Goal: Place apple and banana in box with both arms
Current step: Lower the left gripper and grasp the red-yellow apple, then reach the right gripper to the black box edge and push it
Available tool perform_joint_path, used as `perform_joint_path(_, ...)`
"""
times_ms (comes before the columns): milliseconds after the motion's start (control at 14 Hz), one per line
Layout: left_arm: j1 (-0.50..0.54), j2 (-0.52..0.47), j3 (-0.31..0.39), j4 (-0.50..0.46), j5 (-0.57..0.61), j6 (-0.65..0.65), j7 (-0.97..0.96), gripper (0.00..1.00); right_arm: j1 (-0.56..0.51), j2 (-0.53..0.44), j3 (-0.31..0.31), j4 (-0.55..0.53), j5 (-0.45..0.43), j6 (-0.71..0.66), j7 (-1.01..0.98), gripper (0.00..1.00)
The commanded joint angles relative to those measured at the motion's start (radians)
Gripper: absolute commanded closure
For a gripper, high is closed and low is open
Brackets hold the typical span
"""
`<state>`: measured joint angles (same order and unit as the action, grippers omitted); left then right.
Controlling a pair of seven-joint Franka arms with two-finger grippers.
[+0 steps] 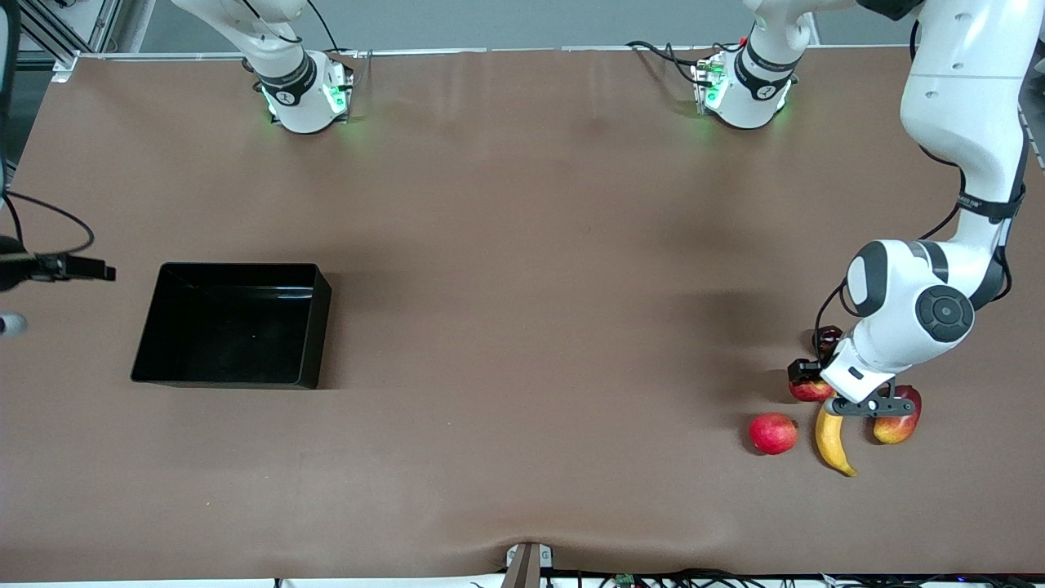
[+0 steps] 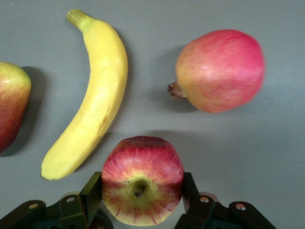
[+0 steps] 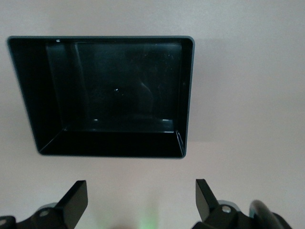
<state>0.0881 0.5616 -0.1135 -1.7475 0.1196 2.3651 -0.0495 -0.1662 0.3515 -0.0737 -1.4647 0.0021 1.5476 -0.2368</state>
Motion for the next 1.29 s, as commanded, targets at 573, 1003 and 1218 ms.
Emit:
perform_joint_path(573,-0.008,-0.193,-0.077,-0.009,0.009,-0.22,-0.041,1.0,-0.087,0.173,0.012,-0.041,0.015,0.25,-0.093,0.0)
perform_joint_path(1003,-0.007,-0.221,-0.084,-0.013,0.009,-0.25,-0.078,1.0,-0.113,0.176,0.014,-0.198,0.015,0.406,-0.096,0.0)
perform_joint_path(1218,-0.001,-0.229,-0.089,-0.01,0.009,-0.282,-0.081,1.0,-0.134,0.176,0.014,-0.272,0.016,0.502,-0.142,0.0)
